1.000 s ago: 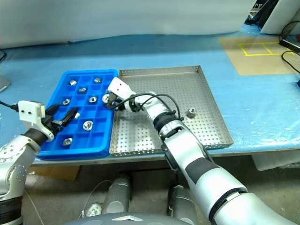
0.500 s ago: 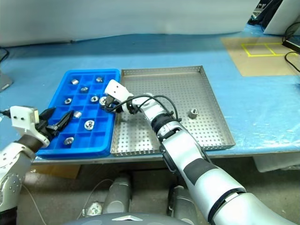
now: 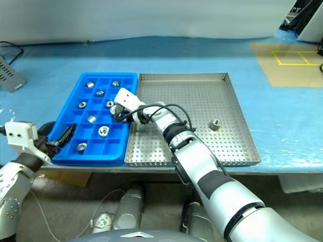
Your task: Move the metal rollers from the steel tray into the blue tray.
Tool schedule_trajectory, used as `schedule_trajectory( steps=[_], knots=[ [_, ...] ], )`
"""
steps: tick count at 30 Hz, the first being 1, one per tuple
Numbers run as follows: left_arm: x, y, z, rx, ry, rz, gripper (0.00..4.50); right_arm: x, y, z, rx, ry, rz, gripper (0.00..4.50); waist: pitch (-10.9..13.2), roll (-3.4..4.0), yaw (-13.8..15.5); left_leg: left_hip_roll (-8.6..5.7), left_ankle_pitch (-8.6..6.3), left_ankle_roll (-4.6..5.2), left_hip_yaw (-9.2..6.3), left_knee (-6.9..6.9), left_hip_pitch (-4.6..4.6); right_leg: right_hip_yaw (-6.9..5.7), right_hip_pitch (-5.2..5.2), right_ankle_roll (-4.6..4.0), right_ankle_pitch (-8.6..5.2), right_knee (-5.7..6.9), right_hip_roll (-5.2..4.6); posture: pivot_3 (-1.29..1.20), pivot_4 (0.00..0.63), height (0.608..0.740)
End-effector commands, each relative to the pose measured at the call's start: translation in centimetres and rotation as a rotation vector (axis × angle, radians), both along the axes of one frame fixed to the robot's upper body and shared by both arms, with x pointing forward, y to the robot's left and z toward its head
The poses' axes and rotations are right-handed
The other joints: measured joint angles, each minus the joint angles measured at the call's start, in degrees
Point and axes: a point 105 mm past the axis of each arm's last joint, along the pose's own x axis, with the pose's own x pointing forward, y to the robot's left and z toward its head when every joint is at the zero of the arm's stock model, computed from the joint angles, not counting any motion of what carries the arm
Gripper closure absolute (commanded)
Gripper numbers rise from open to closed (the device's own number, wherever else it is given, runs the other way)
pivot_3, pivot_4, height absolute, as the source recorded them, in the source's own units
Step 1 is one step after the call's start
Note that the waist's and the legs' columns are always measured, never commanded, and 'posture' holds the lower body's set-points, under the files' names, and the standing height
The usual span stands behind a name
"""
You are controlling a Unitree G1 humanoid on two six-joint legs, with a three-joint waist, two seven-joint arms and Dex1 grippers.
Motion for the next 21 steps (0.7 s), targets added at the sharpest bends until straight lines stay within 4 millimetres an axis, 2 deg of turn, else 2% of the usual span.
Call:
schedule_trajectory(
  steps=[1,6,10,15,17,20,21],
  knots=[
    [0.4,-0.7,1.1,0.010,-0.038,-0.033,0.83,-0.5,1.9,1.8,0.043,-0.046,0.024,2.86,0.0,0.00,0.0,-0.01,0.00,0.00,0.00,0.00,0.00,0.00,0.00,0.00,0.00,0.00,0.00,0.50,0.150,0.740],
    [1.2,-1.1,1.2,0.005,-0.032,-0.072,0.83,-0.1,1.0,1.9,0.044,-0.050,0.018,2.86,0.0,0.00,-0.3,-0.01,0.00,0.00,0.01,0.01,0.01,0.02,-0.04,0.01,0.00,0.09,0.00,0.45,0.150,0.740],
    [2.3,-1.8,1.2,-0.002,-0.026,-0.131,0.83,-0.2,0.1,3.0,0.071,-0.067,0.080,2.86,0.0,0.00,-0.5,0.00,0.01,-0.02,0.05,0.04,0.00,0.04,-0.08,0.00,0.01,0.15,0.04,0.38,0.150,0.740],
    [4.2,-2.5,1.0,-0.002,-0.020,-0.190,0.83,0.6,-0.3,3.3,0.082,-0.072,0.016,2.86,0.0,-0.01,-1.8,-0.01,0.03,-0.05,0.07,0.15,0.00,0.06,-0.06,0.00,0.01,0.27,0.04,0.30,0.150,0.740],
    [4.9,-2.9,1.3,-0.007,-0.031,-0.211,0.83,0.6,-0.1,2.9,0.095,-0.044,-0.002,2.11,0.0,-0.02,-2.8,-0.01,0.05,-0.08,0.07,0.28,-0.01,0.09,-0.14,0.00,0.01,0.48,0.04,0.29,0.150,0.740],
    [5.5,-3.3,1.5,-0.011,-0.037,-0.233,0.83,0.3,0.5,2.6,0.101,-0.022,-0.013,1.24,0.0,-0.02,-4.0,0.00,0.06,-0.10,0.07,0.41,0.00,0.10,-0.23,-0.10,-0.05,0.80,0.03,0.28,0.150,0.740],
    [5.5,-3.4,1.5,-0.009,-0.034,-0.237,0.83,0.3,0.7,2.8,0.113,-0.021,-0.021,1.24,0.0,-0.02,-4.6,0.01,0.07,-0.11,0.07,0.41,0.03,0.10,-0.24,-0.10,-0.05,0.84,0.03,0.28,0.150,0.740]
  ],
)
